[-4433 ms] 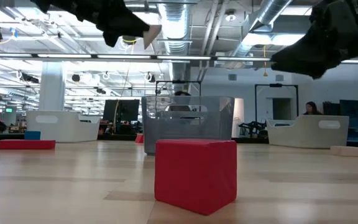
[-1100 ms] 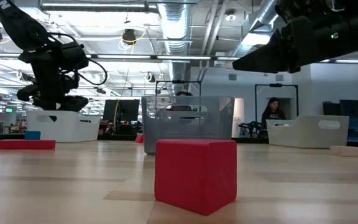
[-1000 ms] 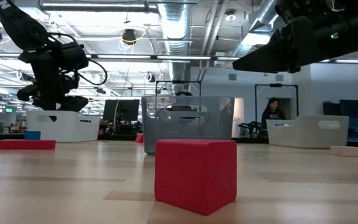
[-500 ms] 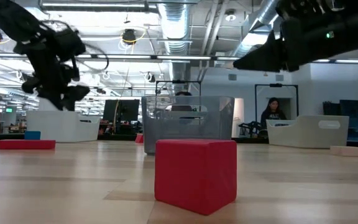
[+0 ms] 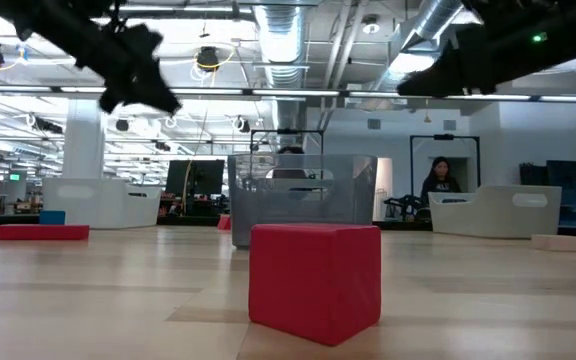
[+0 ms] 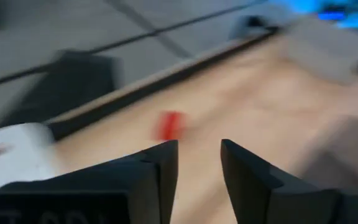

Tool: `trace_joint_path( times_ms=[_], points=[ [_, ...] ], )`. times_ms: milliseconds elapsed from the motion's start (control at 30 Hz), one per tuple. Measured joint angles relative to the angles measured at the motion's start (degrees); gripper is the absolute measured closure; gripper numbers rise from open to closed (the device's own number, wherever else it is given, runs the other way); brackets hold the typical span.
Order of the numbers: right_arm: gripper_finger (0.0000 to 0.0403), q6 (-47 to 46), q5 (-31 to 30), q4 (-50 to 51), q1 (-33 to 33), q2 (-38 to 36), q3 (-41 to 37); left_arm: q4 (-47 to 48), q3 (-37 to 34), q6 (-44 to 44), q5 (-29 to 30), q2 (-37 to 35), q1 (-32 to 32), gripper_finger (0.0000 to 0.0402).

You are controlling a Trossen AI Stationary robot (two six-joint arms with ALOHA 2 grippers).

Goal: Sort & place blocks by color
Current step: Put the right brown block into the white bin

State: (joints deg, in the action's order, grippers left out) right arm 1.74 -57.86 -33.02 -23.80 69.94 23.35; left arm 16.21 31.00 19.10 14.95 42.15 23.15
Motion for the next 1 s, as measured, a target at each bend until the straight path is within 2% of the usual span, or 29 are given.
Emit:
trace_joint_path(
  times_ms=[133,233,333,533,833,1000],
  points=[
    [0.0179,0.7,-7.2,11.4,-2.8,-5.4,0.0,-7.8,0.1,-1.7,-0.8,2.2,-9.2,0.0307],
    [0.0179,-2.1,-11.7,16.8,-5.5,-10.4,0.0,-14.1,0.1,-5.2,1.5,5.2,-14.7,0.0307],
    [0.0179,-3.2,-13.4,19.4,-8.0,-15.6,0.0,-19.9,0.1,-8.1,4.7,9.4,-18.1,0.0307],
    [0.0179,-5.1,-14.7,22.7,-11.0,-22.6,0.0,-29.0,0.1,-9.4,3.2,17.8,-19.3,0.0299],
    [0.0179,-26.4,-15.6,41.9,-10.9,-25.9,0.0,-41.5,0.4,-9.6,-3.2,26.1,-19.3,0.0231],
    [0.0179,-29.6,-14.3,44.5,-10.9,-27.4,0.0,-41.5,5.9,-10.8,-3.5,33.5,-20.2,0.0202]
  ],
)
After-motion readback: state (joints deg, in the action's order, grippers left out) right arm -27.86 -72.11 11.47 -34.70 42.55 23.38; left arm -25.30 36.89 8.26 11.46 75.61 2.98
